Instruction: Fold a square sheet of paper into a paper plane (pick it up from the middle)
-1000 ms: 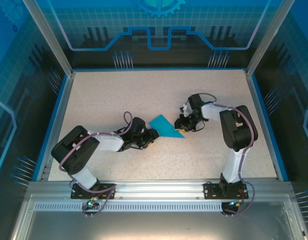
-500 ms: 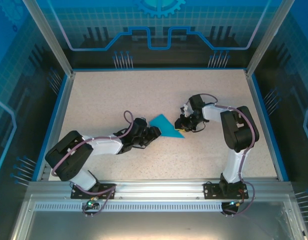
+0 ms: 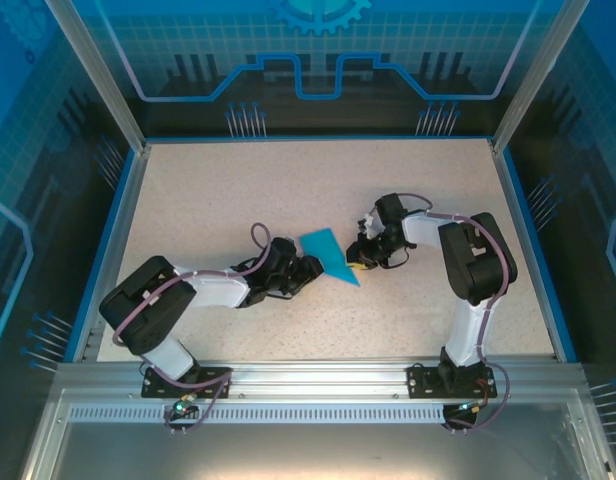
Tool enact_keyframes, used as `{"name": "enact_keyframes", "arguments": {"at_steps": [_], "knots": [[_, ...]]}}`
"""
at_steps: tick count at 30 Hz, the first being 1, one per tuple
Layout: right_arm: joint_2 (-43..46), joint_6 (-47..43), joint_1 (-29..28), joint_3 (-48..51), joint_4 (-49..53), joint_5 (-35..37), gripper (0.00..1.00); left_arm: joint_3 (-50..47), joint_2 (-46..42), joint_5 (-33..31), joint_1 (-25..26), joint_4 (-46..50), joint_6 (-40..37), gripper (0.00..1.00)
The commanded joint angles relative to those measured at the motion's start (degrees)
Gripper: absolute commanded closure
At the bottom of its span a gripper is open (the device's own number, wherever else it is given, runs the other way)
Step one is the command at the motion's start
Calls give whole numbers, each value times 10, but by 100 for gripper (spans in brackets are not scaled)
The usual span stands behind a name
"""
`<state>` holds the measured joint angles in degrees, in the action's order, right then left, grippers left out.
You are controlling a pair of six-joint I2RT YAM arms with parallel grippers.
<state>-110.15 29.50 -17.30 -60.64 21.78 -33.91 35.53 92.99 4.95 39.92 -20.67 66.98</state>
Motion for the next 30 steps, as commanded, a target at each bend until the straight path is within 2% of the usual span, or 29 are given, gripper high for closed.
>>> {"name": "enact_keyframes", "arguments": {"at_steps": [1, 9, 15, 24, 30], "knots": [[-11, 14, 0, 10, 13, -19, 84, 22, 16, 13, 2, -17, -16, 48], [-20, 18, 7, 16, 13, -14, 88, 54, 49, 17, 2, -17, -31, 54], [-23, 21, 11, 18, 12, -13, 89, 59, 61, 17, 2, -17, -29, 53], [-26, 34, 16, 31, 0, -8, 90, 53, 54, -18, 2, 16, -14, 47], [-29, 34, 17, 33, -2, -11, 90, 67, 68, -10, 2, 10, -18, 52]]}}
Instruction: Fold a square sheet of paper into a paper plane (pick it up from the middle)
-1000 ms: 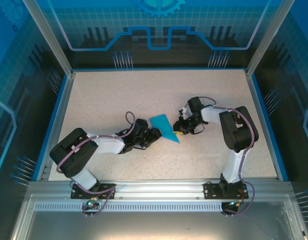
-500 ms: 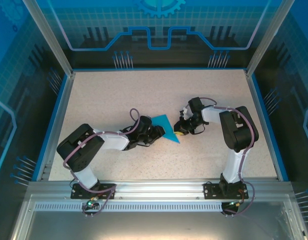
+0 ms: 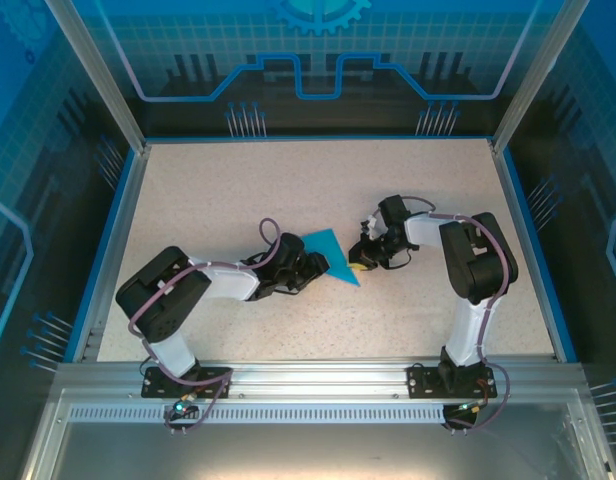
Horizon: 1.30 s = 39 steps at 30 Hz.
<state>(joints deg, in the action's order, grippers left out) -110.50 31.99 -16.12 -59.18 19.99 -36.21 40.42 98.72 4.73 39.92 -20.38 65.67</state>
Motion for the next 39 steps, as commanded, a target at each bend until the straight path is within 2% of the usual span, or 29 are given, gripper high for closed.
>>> {"name": "enact_keyframes", "arguments": {"at_steps": [1, 11, 17, 25, 29, 34, 39], "knots": [[-26, 9, 5, 18, 16, 11, 90, 21, 12, -9, 2, 9, -6, 53], [-23, 7, 5, 22, 12, 8, 90, 41, 30, -5, 1, 6, -12, 51], [-23, 4, 5, 24, 10, 6, 90, 35, 31, -3, 1, -31, -6, 53], [-21, -4, 5, 26, 12, 5, 90, 39, 48, -10, 0, -45, 2, 65], [-12, -11, 3, 24, 15, 11, 88, 45, 53, -18, 0, -28, 1, 76], [40, -25, -8, 21, 24, 39, 78, 53, 44, -38, -1, 21, -2, 95], [134, -48, -32, 22, 37, 116, 59, 58, 31, -47, -3, 72, 7, 100]]}}
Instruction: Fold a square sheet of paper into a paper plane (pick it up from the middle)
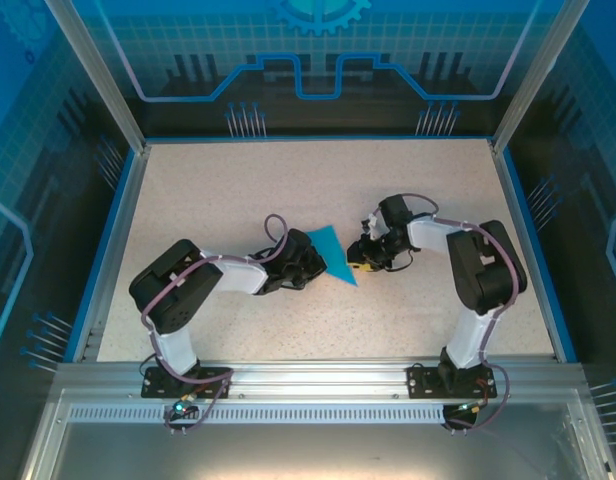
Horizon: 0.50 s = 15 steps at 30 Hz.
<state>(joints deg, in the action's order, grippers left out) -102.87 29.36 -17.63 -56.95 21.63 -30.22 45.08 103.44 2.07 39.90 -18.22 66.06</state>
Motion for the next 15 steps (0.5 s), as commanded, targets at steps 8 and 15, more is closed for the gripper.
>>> {"name": "enact_keyframes", "arguments": {"at_steps": [8, 15], "knots": [[148, -93, -111, 7, 13, 242, 34, 12, -72, -32, -8, 145, 4, 100], [150, -185, -195, 33, -46, 290, 38, 20, -90, -34, -13, 201, 6, 99]]}}
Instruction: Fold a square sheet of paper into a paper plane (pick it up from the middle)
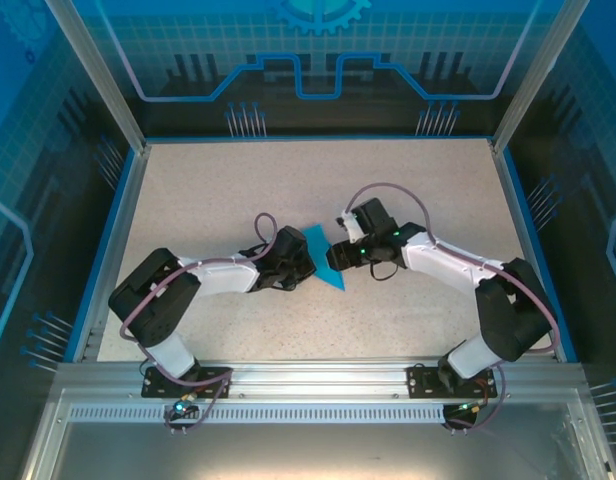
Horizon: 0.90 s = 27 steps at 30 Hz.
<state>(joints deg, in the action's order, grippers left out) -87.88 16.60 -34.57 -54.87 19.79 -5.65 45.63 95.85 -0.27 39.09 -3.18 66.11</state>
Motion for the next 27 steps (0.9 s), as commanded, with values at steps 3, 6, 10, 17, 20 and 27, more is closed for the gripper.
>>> {"name": "enact_keyframes", "arguments": {"at_steps": [3, 6, 10, 17, 20, 27], "knots": [[-7, -89, -55, 27, -56, 44, 46, 17, -14, -3, -7, 49, 11, 99], [-5, -104, -68, 42, -94, 30, 52, 22, -16, 2, -8, 43, 8, 98], [-1, -92, -64, 64, -108, 33, 55, 27, -20, 16, -8, 16, -2, 96], [4, -84, -50, 84, -125, 14, 64, 56, 1, 38, -7, 11, -15, 96], [-2, -80, -46, 93, -138, 14, 64, 74, 16, 42, -7, 19, -13, 96], [-21, -75, -35, 104, -158, 28, 58, 100, 41, 41, -10, 43, -12, 96]]}}
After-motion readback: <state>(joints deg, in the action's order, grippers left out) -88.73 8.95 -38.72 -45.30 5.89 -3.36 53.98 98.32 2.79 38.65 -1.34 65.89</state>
